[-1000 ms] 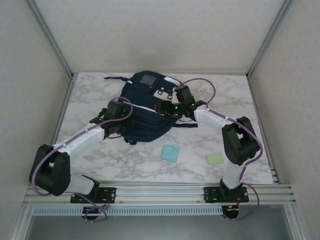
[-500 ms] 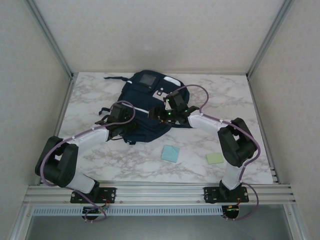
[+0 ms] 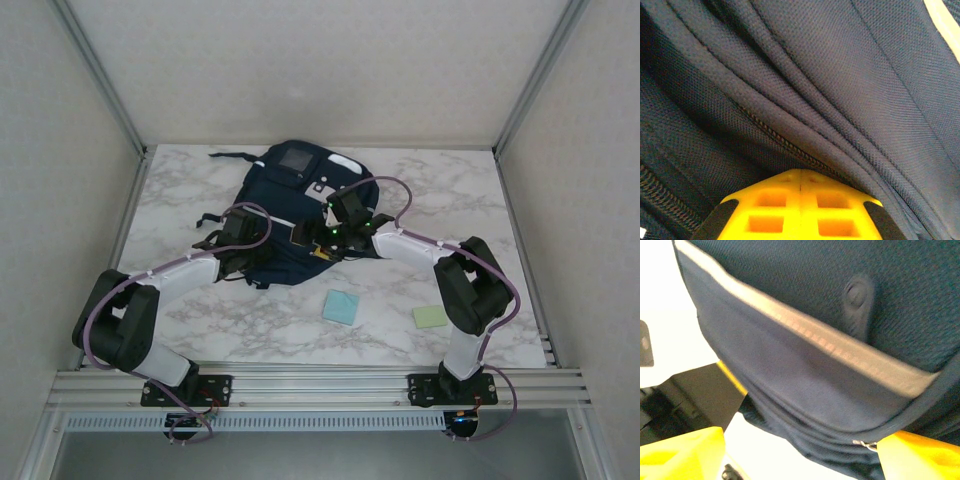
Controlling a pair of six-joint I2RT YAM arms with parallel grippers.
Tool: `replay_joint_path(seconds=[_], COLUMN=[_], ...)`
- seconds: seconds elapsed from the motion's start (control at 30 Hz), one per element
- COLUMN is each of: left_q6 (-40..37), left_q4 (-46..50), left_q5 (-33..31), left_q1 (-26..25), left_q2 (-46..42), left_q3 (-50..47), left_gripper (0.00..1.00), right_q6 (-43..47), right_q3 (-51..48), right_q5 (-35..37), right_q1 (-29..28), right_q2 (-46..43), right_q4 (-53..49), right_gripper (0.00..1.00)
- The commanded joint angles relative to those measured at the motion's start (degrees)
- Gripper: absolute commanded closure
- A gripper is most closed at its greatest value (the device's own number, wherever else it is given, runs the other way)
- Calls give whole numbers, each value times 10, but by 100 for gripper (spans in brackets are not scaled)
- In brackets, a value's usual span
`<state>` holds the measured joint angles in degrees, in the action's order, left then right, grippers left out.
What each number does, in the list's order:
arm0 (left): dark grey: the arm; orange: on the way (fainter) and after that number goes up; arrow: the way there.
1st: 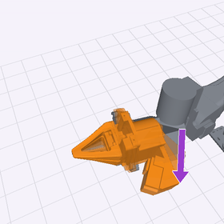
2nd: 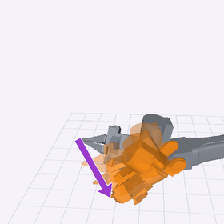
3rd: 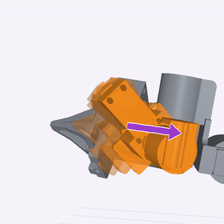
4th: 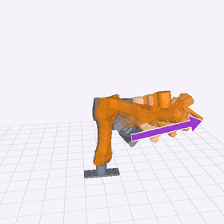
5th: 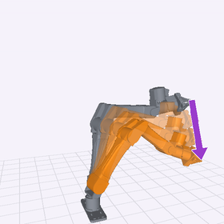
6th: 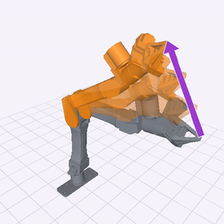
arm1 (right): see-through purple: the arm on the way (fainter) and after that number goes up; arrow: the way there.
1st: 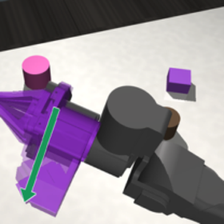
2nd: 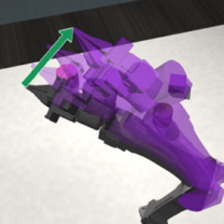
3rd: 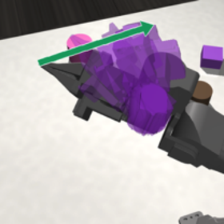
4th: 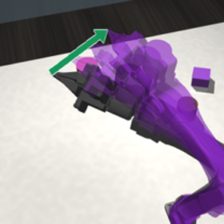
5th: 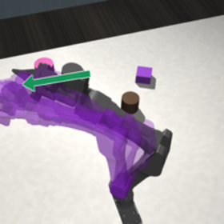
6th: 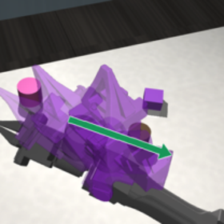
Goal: Pack the student bag
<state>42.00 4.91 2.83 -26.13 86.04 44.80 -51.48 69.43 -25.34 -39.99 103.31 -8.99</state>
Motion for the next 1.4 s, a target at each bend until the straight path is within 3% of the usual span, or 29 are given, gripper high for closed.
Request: replay_joint_path(seconds=[0.0,0.23,0.3,0.43,0.53,0.6,0.77,0.97,1.0,1.13,1.37], left_q6=[-1,-28,-42,-68,-67,-53,15,69,74,85,105], left_q4=[-17,56,94,147,151,142,87,34,29,17,2], left_q5=[3,-43,-68,-100,-91,-81,-73,-110,-113,-104,-94], left_q1=[-14,-13,-12,-13,-15,-19,-58,-123,-131,-154,-182], left_q2=[-10,-46,-65,-127,-169,-185,-195,-166,-158,-123,-81], left_q3=[7,19,28,35,35,32,11,-1,-1,5,19], left_gripper=[99,96,92,72,55,50,44,43,43,43,42], right_q6=[-42,-8,16,105,129,126,111,78,72,47,-7], right_q3=[20,15,6,19,45,53,63,81,79,79,88], right_q5=[-89,-79,-41,110,158,187,167,161,158,116,81], right_q1=[-14,5,20,31,36,38,39,38,39,43,40], right_q2=[-29,-39,-56,-99,-89,-74,-17,43,50,64,59], right_q4=[11,-20,-54,-153,-188,-187,-120,-64,-47,21,68], right_gripper=[20,20,22,26,35,43,56,51,53,97,100])
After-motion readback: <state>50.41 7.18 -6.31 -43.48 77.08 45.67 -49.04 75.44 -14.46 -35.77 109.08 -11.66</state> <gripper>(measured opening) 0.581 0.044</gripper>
